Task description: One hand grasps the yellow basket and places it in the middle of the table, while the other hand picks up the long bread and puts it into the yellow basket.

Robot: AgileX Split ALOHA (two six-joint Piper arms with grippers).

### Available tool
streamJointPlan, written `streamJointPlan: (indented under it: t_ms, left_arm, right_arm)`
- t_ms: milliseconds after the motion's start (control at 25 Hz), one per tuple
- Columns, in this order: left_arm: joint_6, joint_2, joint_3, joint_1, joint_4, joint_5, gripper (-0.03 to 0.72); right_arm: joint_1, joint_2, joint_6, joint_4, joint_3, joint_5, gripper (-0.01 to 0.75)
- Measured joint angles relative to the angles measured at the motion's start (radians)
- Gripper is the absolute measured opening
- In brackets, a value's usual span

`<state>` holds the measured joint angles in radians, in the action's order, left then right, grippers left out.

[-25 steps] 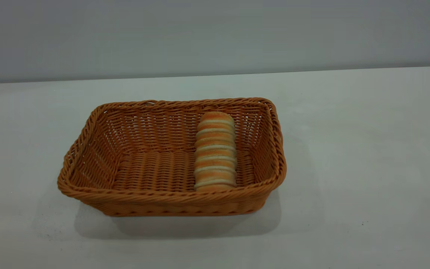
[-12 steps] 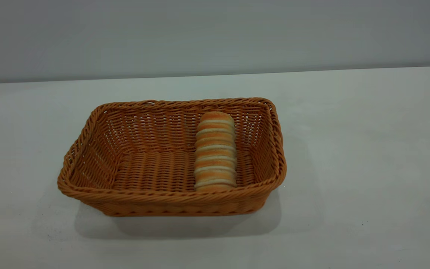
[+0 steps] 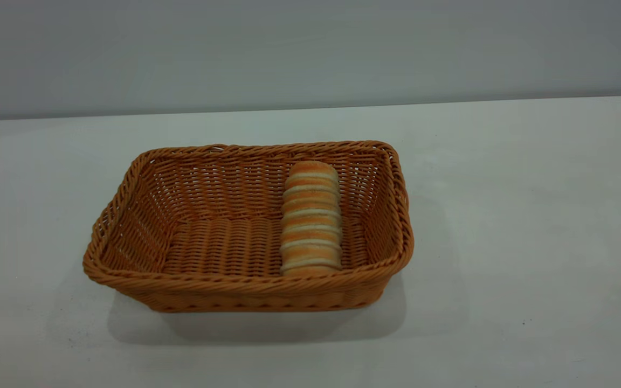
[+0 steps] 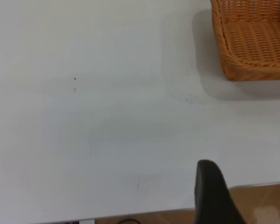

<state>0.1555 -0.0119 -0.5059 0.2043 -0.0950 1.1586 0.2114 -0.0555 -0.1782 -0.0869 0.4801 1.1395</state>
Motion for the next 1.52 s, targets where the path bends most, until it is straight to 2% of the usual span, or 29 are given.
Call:
streamJointPlan:
  t_ms: [200, 400, 600, 680, 800, 1520]
  left_arm:
    - [0.0, 0.0, 0.0, 0.0, 0.0, 0.0, 0.418]
    - [0.0, 0.004, 0.0, -0.003, 0.001, 0.0, 0.418]
    - [0.0, 0.028, 0.0, -0.101, 0.001, 0.0, 0.418]
    - [0.0, 0.033, 0.0, -0.151, 0.001, 0.001, 0.418]
    - [0.0, 0.034, 0.0, -0.189, 0.001, 0.002, 0.418]
    - [0.0, 0.034, 0.0, -0.192, 0.001, 0.002, 0.418]
  right_arm:
    - [-0.038, 0.028, 0.0, 0.0, 0.0, 0.0, 0.371]
    - [-0.115, 0.051, 0.0, 0.0, 0.0, 0.0, 0.371]
    - [-0.179, 0.071, 0.0, 0.0, 0.0, 0.0, 0.371]
    - [-0.185, 0.072, 0.0, 0.0, 0.0, 0.0, 0.371]
    - [-0.186, 0.072, 0.0, 0.0, 0.0, 0.0, 0.371]
    - [-0.186, 0.072, 0.0, 0.0, 0.0, 0.0, 0.371]
